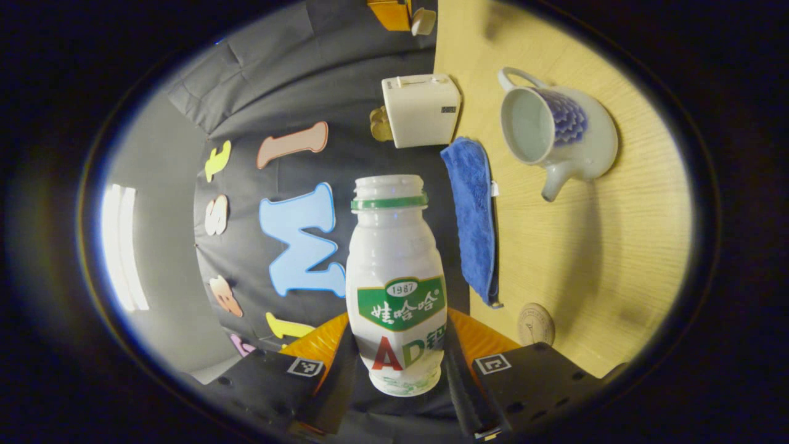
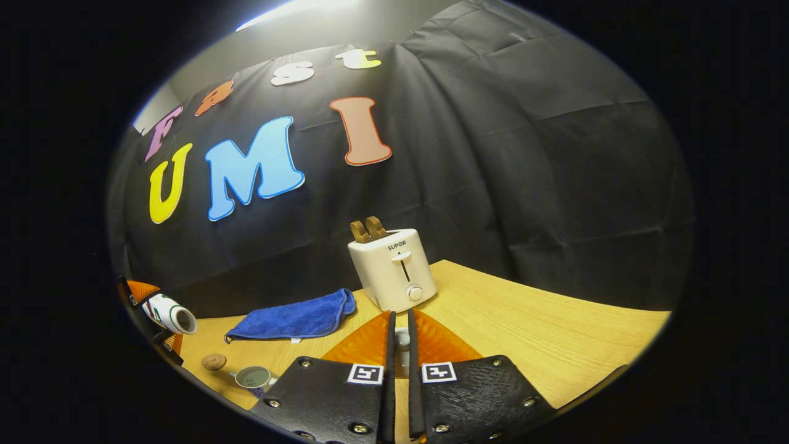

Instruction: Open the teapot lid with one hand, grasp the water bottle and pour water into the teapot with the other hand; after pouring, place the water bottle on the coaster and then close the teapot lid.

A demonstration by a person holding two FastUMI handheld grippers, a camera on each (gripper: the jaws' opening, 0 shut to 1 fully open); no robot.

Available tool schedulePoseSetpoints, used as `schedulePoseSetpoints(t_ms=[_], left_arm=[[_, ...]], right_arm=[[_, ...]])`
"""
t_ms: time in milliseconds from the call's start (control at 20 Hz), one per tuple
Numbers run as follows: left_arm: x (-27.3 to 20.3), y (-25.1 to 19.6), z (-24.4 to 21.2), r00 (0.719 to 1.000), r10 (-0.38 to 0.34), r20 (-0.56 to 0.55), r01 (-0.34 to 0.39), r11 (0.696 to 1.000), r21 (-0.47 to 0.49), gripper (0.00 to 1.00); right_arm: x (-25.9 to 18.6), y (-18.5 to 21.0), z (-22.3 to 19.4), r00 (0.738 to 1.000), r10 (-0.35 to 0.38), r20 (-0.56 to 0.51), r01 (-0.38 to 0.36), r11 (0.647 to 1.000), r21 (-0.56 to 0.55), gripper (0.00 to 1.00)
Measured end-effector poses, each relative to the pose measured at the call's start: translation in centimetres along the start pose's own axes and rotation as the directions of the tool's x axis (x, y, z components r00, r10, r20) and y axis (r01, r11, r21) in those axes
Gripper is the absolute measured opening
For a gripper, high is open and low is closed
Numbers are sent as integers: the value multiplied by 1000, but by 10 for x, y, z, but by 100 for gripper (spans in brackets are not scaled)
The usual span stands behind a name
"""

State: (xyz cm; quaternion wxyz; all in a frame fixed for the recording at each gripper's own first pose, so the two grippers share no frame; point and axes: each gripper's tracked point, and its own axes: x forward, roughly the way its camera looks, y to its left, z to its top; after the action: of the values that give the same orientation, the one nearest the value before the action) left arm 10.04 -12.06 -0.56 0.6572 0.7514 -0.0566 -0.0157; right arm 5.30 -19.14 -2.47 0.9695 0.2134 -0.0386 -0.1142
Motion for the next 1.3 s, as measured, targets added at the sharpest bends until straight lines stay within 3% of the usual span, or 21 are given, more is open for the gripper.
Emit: schedulePoseSetpoints(t_ms=[300,1300], left_arm=[[-4,3,8,999,11,41,-15,995,95,74],[1,8,15,996,16,92,-36,974,223,74]], right_arm=[[0,-1,0,1000,0,-5,0,1000,14,8],[1,-3,-4,1000,5,-18,-4,1000,24,8]])
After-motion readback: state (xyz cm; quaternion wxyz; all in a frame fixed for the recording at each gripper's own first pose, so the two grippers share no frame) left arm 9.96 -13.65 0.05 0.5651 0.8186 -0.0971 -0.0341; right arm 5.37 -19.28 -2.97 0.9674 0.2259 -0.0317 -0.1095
